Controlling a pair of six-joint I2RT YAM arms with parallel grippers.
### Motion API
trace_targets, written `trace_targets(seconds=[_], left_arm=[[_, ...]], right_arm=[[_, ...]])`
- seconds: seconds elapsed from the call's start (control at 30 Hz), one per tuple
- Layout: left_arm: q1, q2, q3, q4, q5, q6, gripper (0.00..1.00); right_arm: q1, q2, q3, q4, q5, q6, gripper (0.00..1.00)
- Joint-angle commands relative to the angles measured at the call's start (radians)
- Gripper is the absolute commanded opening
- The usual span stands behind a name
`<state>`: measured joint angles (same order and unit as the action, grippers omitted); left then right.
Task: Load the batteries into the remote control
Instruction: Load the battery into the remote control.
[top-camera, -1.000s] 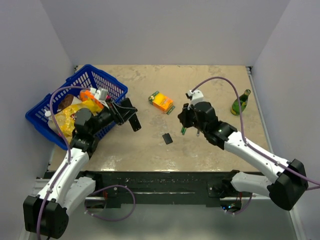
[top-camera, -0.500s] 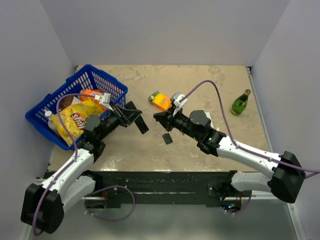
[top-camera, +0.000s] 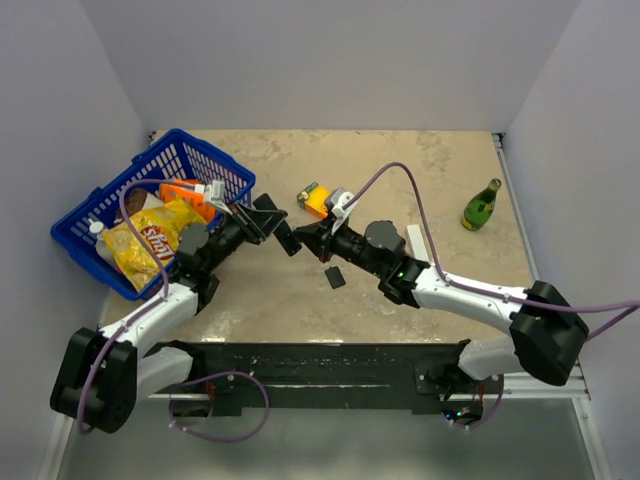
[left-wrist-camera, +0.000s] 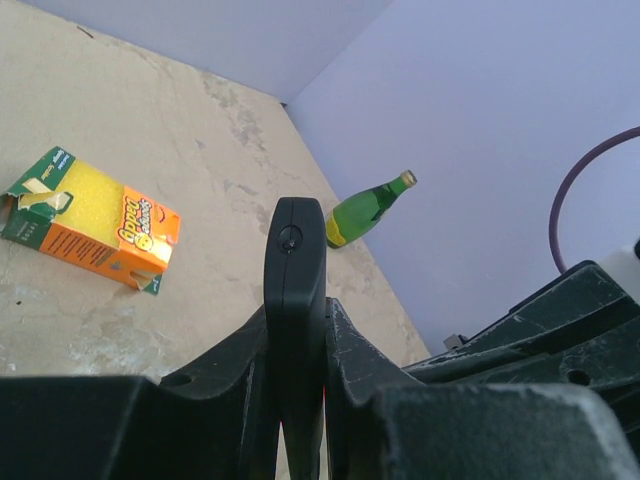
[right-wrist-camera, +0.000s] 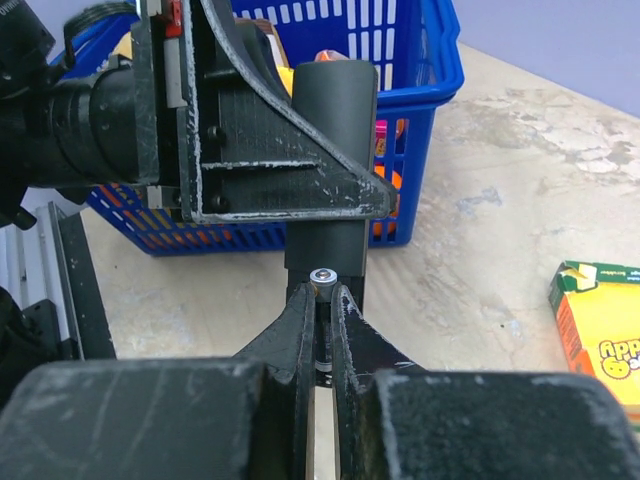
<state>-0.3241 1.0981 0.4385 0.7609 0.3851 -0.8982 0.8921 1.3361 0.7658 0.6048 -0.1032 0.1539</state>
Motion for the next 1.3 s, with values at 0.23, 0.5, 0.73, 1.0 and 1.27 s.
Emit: trace_targets(seconds=[0.23,0.5,0.73,1.0,1.27], left_arm=[[-0.006,0.097,-0.003,0.279,-0.026,-0.034,0.00],[-0.006,0.129,-0.017,0.333,-0.018,-0.071,0.00],[-0.006,0.120,-0.040,0.368,-0.020,-0.116,0.00],[-0.006,0.114,-0.050,0.364,-0.058,-0.153,0.00],[-0.006,0.121,-0.044,0.368,-0.091,-0.169,0.00]], right_arm=[[0.005,0.100,-0.002,0.196,-0.053,-0.011,0.00],[0.005,0.112,-0.011,0.214,-0.014,-0.043,0.00],[0.005,0.121,-0.017,0.217,-0.003,-0.053,0.00],[0.005,0.130,-0.008,0.175,-0.016,-0.065,0.00],[0.005,0.149,0.009,0.127,0.017,-0.071,0.00]])
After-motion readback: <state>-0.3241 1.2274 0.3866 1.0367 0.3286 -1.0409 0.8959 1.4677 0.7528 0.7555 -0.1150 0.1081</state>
